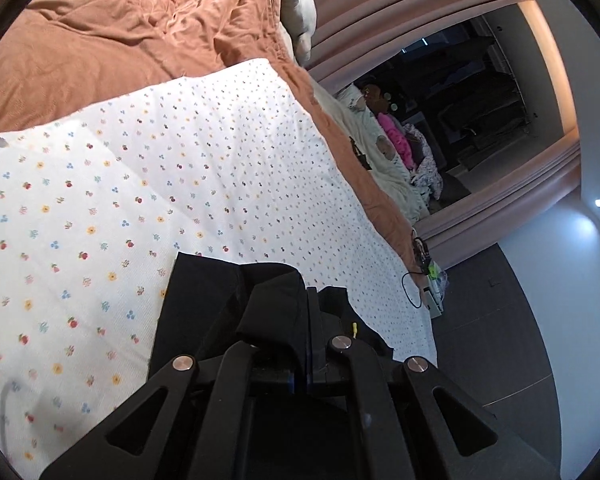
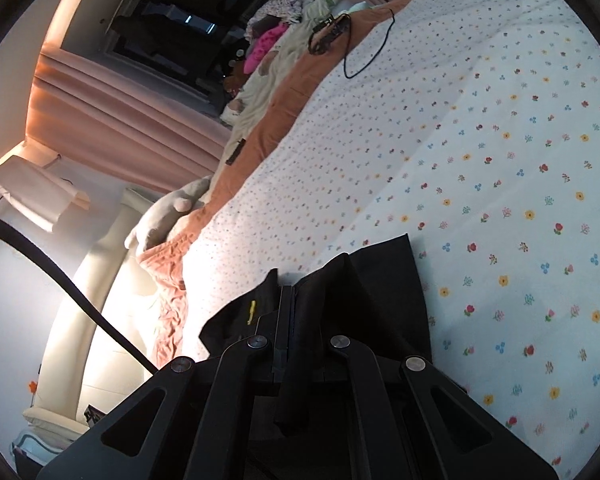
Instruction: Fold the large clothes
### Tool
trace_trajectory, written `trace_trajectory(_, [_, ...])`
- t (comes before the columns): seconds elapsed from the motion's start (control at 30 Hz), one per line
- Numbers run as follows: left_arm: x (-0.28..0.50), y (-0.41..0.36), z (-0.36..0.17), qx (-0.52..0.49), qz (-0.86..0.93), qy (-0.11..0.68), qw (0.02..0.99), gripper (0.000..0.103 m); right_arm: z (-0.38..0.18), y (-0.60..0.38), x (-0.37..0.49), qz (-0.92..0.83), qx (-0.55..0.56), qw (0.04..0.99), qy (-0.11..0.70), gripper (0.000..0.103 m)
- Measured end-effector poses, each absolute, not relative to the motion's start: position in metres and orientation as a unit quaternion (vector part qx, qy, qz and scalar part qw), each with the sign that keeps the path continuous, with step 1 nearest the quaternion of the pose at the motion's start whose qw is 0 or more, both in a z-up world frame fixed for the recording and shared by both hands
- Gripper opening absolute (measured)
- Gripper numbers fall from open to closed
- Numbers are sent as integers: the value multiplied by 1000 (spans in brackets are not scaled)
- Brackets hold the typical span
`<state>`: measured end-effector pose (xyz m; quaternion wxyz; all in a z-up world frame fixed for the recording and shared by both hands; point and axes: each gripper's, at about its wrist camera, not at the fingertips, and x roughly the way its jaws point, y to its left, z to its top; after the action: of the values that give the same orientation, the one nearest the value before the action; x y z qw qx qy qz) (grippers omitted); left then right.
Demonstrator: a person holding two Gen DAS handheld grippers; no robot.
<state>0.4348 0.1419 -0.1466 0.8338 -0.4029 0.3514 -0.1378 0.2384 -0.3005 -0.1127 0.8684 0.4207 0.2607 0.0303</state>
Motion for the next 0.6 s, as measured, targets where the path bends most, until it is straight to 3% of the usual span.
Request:
trace_trajectory(0.13, [454,136,-163,-406,-142,377,820,7,-117,-298,249,20,420,862,282,2])
trace_trajectory(0.2, [457,134,-168,-406,-134,390,815,22,-116,-294,249,22,423,858,292,11])
trace_trajectory(0.23, [456,133,-169,-406,-132,391,815,47,-115,-294,248,20,422,859,291,32])
trace_trajectory(0.27, [453,132,-168,-406,-133,387,817,80,-111,-292,244,18,419,861,288,66])
trace_trajectory(0.3, [450,133,-165,-407,-136,377,821,93,-108,-292,242,19,419,863,280,79])
trace_trajectory(0.33, [445,135,-162,-410,-137,367,824,100,-105,-292,236,21,419,866,271,85])
trace_trajectory(0.6, [418,147,-151,-362,-107,380,845,100,-95,-285,197,1,392,873,289,85])
